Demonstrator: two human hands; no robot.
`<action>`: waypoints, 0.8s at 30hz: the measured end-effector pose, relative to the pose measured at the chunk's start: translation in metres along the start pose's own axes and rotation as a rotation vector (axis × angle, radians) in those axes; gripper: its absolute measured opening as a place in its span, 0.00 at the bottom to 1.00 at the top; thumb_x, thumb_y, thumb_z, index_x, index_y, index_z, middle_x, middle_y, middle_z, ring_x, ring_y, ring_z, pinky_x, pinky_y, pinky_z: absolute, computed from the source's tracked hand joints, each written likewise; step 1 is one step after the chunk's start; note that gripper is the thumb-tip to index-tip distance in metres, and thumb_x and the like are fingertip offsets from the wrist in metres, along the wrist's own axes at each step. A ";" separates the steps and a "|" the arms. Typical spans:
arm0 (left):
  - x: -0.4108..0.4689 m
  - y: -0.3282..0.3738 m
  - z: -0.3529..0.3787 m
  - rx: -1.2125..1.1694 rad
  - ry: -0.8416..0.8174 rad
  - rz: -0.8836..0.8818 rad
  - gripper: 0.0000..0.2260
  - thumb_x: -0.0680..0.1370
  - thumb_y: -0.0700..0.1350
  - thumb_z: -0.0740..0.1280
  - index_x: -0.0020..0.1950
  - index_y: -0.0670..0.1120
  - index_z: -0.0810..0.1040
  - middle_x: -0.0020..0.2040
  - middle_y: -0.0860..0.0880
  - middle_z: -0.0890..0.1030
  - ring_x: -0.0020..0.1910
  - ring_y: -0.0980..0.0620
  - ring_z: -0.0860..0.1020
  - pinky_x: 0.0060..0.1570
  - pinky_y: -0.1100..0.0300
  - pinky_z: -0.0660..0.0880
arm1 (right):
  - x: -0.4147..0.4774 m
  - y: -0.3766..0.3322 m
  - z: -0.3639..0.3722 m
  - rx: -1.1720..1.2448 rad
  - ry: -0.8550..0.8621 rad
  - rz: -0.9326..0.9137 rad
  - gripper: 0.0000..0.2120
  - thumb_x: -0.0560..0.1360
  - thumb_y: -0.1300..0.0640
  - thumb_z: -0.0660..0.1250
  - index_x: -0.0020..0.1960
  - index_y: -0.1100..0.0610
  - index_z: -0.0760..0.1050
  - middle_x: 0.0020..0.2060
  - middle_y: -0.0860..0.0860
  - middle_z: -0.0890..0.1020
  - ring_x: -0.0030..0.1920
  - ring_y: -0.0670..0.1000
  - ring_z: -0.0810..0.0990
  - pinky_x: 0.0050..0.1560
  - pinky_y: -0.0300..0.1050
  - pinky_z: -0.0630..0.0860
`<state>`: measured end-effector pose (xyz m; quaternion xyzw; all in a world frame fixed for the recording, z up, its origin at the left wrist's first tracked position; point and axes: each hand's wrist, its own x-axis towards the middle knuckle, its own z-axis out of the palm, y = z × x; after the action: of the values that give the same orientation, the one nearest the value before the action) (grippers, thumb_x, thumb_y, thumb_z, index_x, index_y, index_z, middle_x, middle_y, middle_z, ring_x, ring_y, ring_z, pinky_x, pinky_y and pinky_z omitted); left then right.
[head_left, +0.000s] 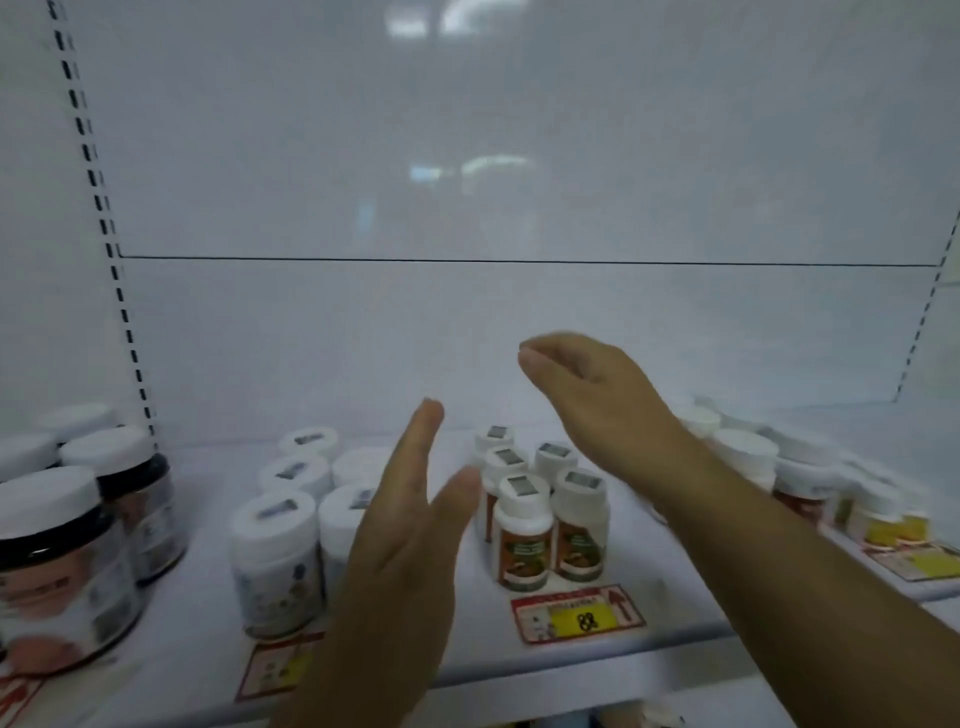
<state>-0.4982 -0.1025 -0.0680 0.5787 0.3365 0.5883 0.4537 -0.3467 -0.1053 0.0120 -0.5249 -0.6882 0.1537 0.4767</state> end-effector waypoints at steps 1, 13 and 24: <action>0.001 -0.004 0.012 0.030 0.012 -0.005 0.26 0.72 0.46 0.67 0.67 0.60 0.63 0.65 0.63 0.67 0.64 0.65 0.65 0.65 0.62 0.61 | -0.006 0.014 -0.004 -0.005 -0.011 0.022 0.18 0.78 0.45 0.58 0.65 0.49 0.71 0.62 0.43 0.75 0.55 0.38 0.73 0.54 0.35 0.67; 0.010 -0.034 0.063 -0.044 0.151 -0.205 0.17 0.78 0.52 0.60 0.67 0.54 0.71 0.61 0.47 0.80 0.57 0.44 0.80 0.59 0.42 0.75 | -0.021 0.105 0.029 0.566 -0.208 0.359 0.21 0.74 0.36 0.54 0.60 0.46 0.73 0.55 0.49 0.80 0.55 0.51 0.79 0.60 0.53 0.74; 0.013 -0.044 0.054 -0.040 0.048 -0.209 0.21 0.73 0.53 0.60 0.66 0.55 0.71 0.59 0.47 0.81 0.55 0.43 0.81 0.56 0.41 0.76 | -0.027 0.114 0.029 0.503 -0.167 0.257 0.17 0.79 0.39 0.48 0.53 0.43 0.73 0.49 0.47 0.83 0.50 0.48 0.82 0.56 0.56 0.77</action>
<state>-0.4373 -0.0816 -0.0985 0.5171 0.3941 0.5578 0.5159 -0.3049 -0.0742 -0.0970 -0.4587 -0.5933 0.4213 0.5100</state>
